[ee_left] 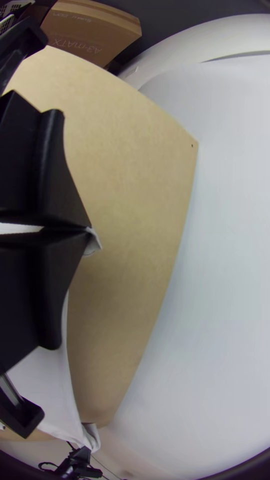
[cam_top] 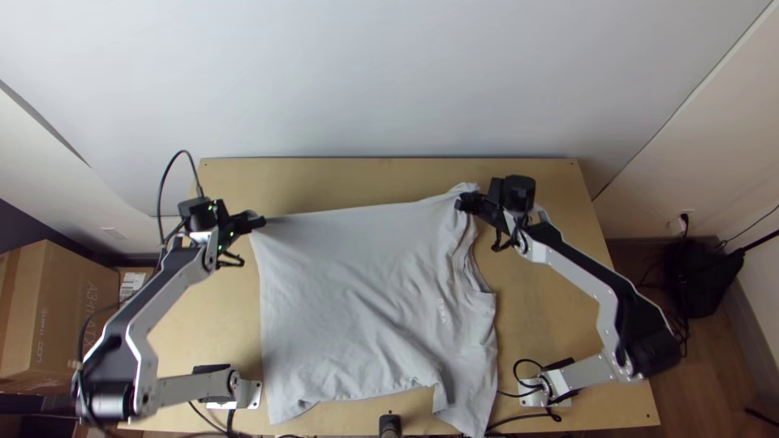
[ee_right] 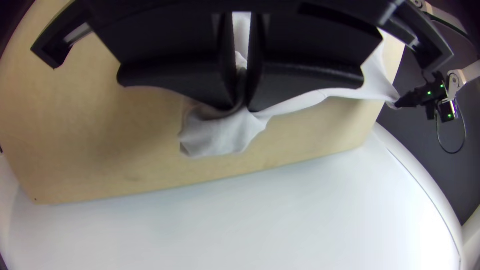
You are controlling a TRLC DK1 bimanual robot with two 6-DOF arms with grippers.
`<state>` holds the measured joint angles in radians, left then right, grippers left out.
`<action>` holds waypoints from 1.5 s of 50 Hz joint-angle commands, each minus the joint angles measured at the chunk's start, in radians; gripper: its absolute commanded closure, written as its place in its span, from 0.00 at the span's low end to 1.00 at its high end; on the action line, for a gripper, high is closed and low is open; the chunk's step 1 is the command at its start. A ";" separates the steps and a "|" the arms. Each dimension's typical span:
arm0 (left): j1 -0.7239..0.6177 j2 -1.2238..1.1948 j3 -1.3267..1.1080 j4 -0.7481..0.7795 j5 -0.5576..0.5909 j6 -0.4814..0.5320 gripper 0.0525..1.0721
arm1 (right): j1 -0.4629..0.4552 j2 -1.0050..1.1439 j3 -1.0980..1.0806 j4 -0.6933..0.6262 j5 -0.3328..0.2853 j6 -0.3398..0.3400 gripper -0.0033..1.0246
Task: Fold the t-shirt
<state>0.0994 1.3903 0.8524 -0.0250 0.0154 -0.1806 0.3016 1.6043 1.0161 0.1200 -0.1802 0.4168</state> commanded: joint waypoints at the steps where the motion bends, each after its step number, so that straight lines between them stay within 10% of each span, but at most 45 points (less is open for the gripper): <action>1: -0.007 0.150 0.135 0.046 0.003 -0.019 0.98 | -0.024 0.115 0.128 0.029 0.001 0.028 0.97; 22: -0.040 0.593 0.608 0.017 0.000 -0.022 0.98 | -0.093 0.516 0.573 -0.034 0.012 0.059 0.95; 26: -0.044 0.638 0.679 0.010 -0.008 -0.034 0.90 | -0.105 0.568 0.687 -0.109 0.038 0.062 0.51; 29: -0.044 0.658 0.726 0.010 -0.009 -0.059 0.58 | -0.122 0.608 0.796 -0.200 0.038 0.096 0.04; 30: -0.044 0.661 0.741 0.007 -0.009 -0.068 0.47 | -0.130 0.622 0.834 -0.238 0.038 0.112 0.03; 34: -0.040 0.662 0.806 -0.007 -0.008 -0.097 0.04 | -0.156 0.649 0.963 -0.387 0.036 0.162 0.04; 57: -0.003 0.388 0.861 -0.437 0.001 -0.152 0.04 | -0.291 0.140 0.733 -0.852 0.010 0.165 0.04; 75: 0.068 0.378 0.751 -0.584 0.365 -0.258 0.04 | -0.335 -0.314 0.248 -0.850 0.002 0.162 0.04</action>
<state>0.1471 1.7504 1.6207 -0.5816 0.2924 -0.3687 -0.0288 1.3705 1.3544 -0.7227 -0.1696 0.5755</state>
